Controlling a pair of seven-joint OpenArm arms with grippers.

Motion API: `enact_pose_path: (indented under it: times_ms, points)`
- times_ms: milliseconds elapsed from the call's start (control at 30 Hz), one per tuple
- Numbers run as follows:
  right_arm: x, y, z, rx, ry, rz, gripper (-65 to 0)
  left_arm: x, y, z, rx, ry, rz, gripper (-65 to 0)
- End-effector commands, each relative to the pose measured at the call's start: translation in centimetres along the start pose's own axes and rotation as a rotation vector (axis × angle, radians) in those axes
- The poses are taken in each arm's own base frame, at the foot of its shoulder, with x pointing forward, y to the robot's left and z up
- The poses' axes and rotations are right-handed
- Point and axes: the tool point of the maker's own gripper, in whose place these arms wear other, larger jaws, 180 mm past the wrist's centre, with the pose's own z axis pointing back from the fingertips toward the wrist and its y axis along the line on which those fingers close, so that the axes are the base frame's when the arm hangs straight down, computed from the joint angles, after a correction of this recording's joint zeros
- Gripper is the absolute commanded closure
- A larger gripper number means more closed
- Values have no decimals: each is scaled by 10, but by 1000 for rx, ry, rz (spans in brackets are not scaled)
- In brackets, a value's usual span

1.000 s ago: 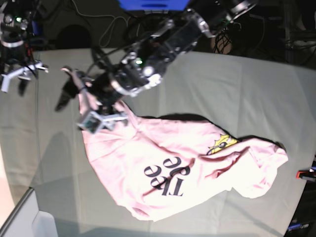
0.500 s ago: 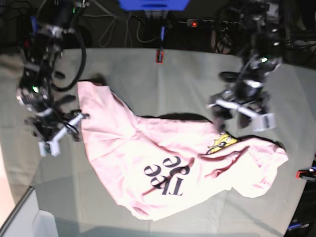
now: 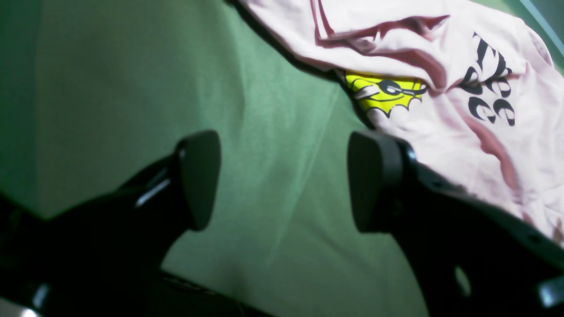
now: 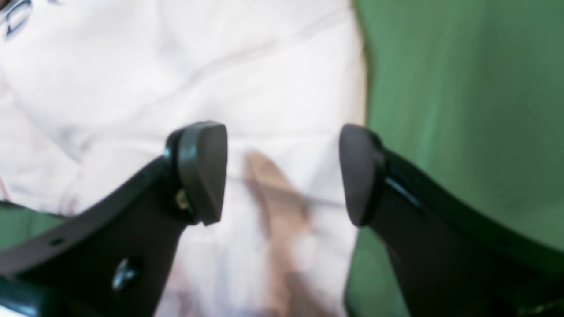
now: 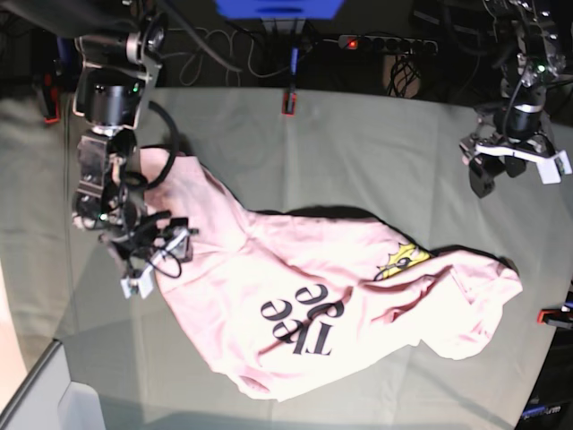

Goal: Layout the t-shirt on the table in an organized manner, then fold the t-shirt properly
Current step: 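Grasp the shirt edge with the right gripper near its corner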

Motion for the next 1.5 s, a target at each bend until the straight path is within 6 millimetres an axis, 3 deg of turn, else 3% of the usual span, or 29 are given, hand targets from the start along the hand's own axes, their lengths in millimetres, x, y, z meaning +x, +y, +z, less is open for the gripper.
enact_pose_path:
  times_ms: [0, 167, 300, 400, 500, 600, 833, 967, 1100, 1300, 1467]
  points:
    - [20, -1, 0, 5, -65, -4, -398, 10, -2, 2, -13, -34, -8, -438]
    - [0, 0, -9, 19, -40, -31, -376, -11, 5, -4, 17, 5, 35, -438]
    - [-5, -3, -10, 16, -26, -35, -292, -18, 7, -14, 26, 20, 58, -438]
    - [-11, -2, -10, 17, -13, -37, -177, -19, 9, -19, 30, 24, 69, -438]
    - [-12, -12, -5, -3, -14, -30, 0, -17, 8, -21, 29, 20, 69, -438]
    - [-15, -26, 7, -36, -27, -3, 0, -17, 8, -21, 28, 18, 69, -438]
    - [21, -26, 57, -98, -189, 110, 0, -15, -1, -25, 7, 16, 68, -438]
    - [17, -26, 58, -99, -182, 113, 0, -17, -3, -25, 0, 21, 72, -438]
    - [1, -30, 50, -95, -133, 100, -109, -23, -13, -27, -24, 39, 62, -438]
    - [0, -37, 52, -107, -136, 101, -323, -26, -12, -25, -22, 46, 59, -438]
    - [8, -37, 46, -101, -136, 90, -405, -27, -12, -25, -20, 49, 58, -438]
